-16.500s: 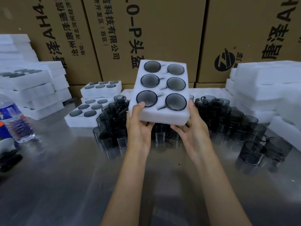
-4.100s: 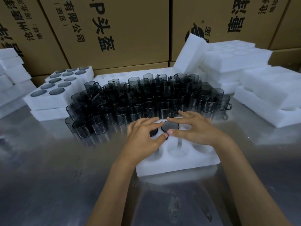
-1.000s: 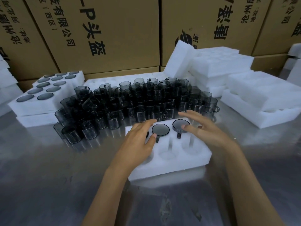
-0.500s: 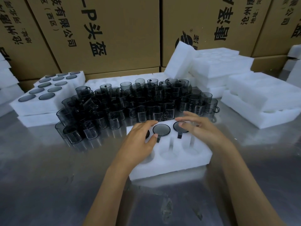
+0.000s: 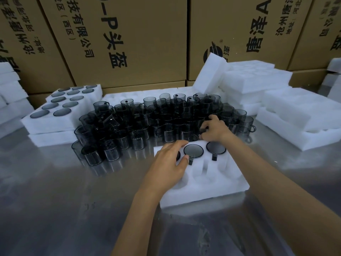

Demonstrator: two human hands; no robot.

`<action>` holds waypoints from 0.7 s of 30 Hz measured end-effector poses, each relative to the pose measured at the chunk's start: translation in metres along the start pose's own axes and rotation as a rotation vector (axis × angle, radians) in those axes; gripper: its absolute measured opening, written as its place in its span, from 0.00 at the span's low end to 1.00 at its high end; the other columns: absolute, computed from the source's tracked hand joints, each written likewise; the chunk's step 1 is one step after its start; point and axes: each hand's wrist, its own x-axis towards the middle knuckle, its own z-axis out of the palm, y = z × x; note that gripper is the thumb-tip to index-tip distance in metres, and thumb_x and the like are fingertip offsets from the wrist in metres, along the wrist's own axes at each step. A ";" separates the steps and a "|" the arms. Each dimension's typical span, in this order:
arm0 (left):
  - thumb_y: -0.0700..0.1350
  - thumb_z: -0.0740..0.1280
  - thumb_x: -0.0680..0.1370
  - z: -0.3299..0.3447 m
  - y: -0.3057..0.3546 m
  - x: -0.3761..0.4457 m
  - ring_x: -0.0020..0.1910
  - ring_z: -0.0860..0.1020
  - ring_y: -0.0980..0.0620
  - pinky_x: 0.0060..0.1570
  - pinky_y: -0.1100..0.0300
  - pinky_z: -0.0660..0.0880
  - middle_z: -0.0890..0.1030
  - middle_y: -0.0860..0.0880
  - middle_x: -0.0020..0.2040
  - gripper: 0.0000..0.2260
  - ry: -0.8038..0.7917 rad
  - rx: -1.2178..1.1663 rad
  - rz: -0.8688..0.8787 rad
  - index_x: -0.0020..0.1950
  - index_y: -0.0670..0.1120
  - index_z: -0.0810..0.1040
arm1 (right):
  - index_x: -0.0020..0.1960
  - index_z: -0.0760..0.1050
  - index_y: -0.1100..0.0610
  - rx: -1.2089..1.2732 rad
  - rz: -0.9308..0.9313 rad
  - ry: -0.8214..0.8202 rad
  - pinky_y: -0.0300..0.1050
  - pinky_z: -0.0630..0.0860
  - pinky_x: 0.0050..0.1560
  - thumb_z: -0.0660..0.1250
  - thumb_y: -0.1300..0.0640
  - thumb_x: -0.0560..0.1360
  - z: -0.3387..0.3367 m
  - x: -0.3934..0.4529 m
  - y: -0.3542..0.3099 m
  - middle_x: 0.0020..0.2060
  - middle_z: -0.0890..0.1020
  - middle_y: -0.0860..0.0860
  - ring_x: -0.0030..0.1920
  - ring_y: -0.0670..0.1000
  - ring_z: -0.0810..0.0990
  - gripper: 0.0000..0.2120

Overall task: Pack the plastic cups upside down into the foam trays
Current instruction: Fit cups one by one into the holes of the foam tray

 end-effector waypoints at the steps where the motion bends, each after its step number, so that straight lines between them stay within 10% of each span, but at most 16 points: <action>1: 0.51 0.62 0.82 0.000 0.000 0.000 0.56 0.68 0.62 0.56 0.63 0.65 0.72 0.57 0.65 0.18 -0.003 0.001 -0.002 0.72 0.60 0.67 | 0.55 0.80 0.60 0.049 -0.003 0.006 0.50 0.72 0.66 0.70 0.59 0.76 0.001 0.001 0.003 0.70 0.71 0.56 0.68 0.59 0.71 0.09; 5: 0.51 0.62 0.82 0.000 0.000 0.000 0.55 0.69 0.62 0.51 0.68 0.65 0.71 0.58 0.62 0.17 -0.010 0.005 -0.002 0.71 0.62 0.67 | 0.40 0.76 0.59 0.308 0.042 0.029 0.41 0.75 0.49 0.76 0.60 0.74 0.001 -0.004 0.012 0.40 0.80 0.49 0.50 0.51 0.78 0.09; 14: 0.34 0.61 0.81 -0.019 0.006 0.001 0.54 0.78 0.65 0.53 0.73 0.71 0.83 0.57 0.55 0.15 0.357 -0.350 -0.029 0.60 0.50 0.80 | 0.39 0.77 0.50 0.416 -0.056 0.472 0.46 0.74 0.48 0.77 0.52 0.71 -0.022 -0.043 0.009 0.36 0.81 0.46 0.44 0.53 0.82 0.09; 21: 0.36 0.70 0.77 -0.021 0.016 -0.002 0.60 0.77 0.66 0.57 0.70 0.75 0.77 0.62 0.64 0.25 0.336 -0.450 0.043 0.71 0.54 0.73 | 0.61 0.71 0.40 0.809 -0.223 0.262 0.48 0.81 0.50 0.78 0.47 0.70 -0.008 -0.100 -0.040 0.42 0.81 0.48 0.41 0.44 0.83 0.24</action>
